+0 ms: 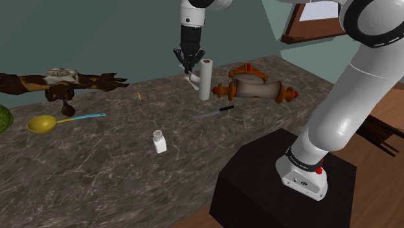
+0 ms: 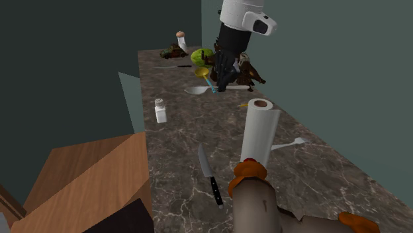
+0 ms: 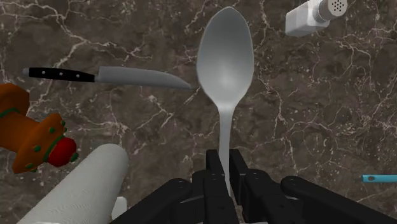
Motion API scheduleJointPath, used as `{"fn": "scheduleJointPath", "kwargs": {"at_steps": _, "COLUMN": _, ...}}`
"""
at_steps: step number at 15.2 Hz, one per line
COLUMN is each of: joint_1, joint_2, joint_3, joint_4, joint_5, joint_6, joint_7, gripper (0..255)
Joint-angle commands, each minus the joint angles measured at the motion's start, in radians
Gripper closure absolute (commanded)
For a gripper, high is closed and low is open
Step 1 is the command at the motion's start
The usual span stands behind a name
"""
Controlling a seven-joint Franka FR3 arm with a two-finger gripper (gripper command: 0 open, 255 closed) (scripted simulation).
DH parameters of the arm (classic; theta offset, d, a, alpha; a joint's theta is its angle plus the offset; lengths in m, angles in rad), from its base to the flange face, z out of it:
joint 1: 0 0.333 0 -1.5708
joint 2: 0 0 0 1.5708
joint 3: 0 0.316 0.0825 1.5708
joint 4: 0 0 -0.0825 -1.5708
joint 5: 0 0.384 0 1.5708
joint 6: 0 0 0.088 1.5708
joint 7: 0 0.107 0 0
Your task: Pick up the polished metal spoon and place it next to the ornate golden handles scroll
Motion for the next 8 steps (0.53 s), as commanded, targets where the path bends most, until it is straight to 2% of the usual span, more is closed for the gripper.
{"fn": "scheduleJointPath", "kwargs": {"at_steps": 1, "joint_1": -0.023, "joint_2": -0.042, "joint_3": -0.022, "joint_4": -0.057, "joint_5": 0.006, "joint_6": 0.005, "joint_7": -0.049, "gripper": 255}}
{"fn": "scheduleJointPath", "kwargs": {"at_steps": 8, "joint_1": -0.095, "joint_2": -0.173, "joint_3": -0.108, "joint_4": -0.198, "joint_5": 0.002, "joint_6": -0.016, "joint_7": -0.208, "gripper": 255}}
